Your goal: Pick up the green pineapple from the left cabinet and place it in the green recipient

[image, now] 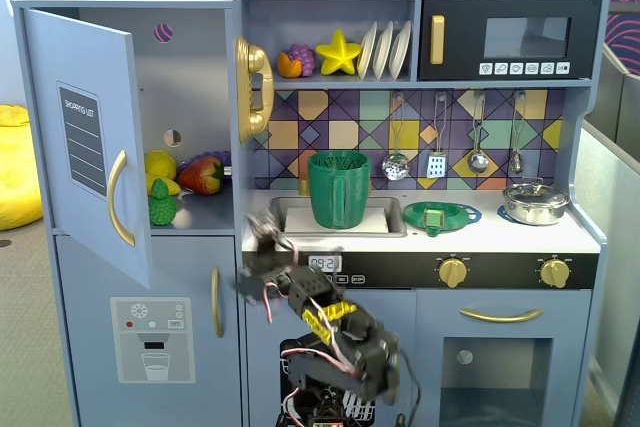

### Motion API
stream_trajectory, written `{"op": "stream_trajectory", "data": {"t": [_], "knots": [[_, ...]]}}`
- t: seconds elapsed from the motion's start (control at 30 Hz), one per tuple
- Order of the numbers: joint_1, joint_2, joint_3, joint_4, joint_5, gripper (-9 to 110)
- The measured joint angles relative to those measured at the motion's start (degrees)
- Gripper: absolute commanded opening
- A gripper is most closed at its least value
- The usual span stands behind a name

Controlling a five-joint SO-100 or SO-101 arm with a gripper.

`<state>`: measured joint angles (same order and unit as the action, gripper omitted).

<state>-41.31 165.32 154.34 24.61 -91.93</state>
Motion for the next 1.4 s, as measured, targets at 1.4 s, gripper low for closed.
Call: {"op": "stream_trajectory", "data": {"t": [1.4], "knots": [[-3.2,-59.4,-38.7,-42.1,-9.0,33]]}}
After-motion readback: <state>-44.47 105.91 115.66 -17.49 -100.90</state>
